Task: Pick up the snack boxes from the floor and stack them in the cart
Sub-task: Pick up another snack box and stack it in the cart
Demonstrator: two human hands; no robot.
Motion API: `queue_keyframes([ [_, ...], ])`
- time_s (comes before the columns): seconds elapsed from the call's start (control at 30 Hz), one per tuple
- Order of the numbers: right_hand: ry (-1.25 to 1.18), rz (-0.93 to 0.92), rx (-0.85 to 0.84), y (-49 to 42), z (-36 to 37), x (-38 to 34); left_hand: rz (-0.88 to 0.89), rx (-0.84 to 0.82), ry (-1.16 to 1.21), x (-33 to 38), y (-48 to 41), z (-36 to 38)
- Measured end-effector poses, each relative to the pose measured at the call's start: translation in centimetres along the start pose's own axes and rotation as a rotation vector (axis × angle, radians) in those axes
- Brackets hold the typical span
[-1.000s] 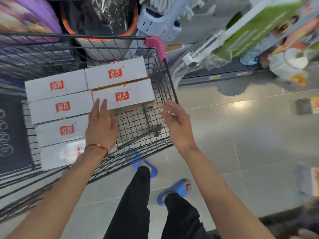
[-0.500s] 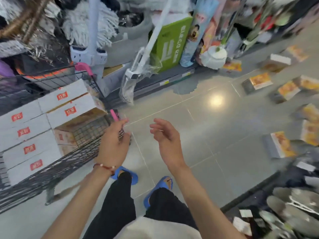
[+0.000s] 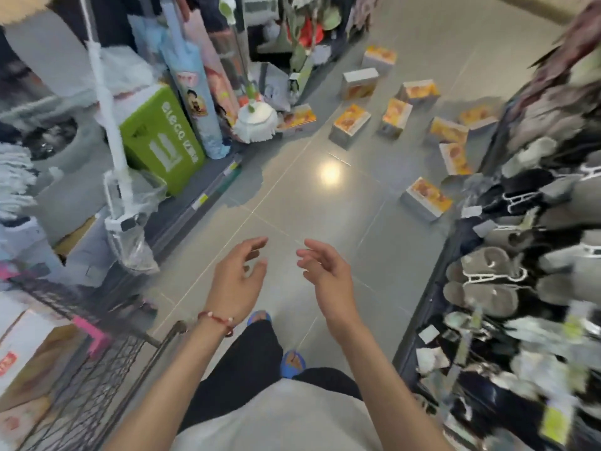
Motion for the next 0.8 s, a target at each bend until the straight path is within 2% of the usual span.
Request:
queue_keyframes([
  [0.3,-0.083,0.023,0.269,-10.8,-9.6,-4.4,0.02,-0.252,0.068,7.0,-11.5,12.7],
  [0.53,-0.186,0.063,0.48,-19.6,-16.1,-10.5,0.056,-0.446,0.068,14.6,-21.2,22.3],
  [0.8,-0.306,0.113,0.616,-28.9,-25.0,-14.6,0.052,-0.592,-0.014,21.4,-29.8,35.1],
])
Point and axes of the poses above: each hand's wrist, its own y-axis away from the middle knuckle, its own z-axis out of the palm, x = y × z, the point moved 9 cm from there along -y, towards the middle knuckle, and after that the axes turned 7 degrees about x, right-handed, at the moved point
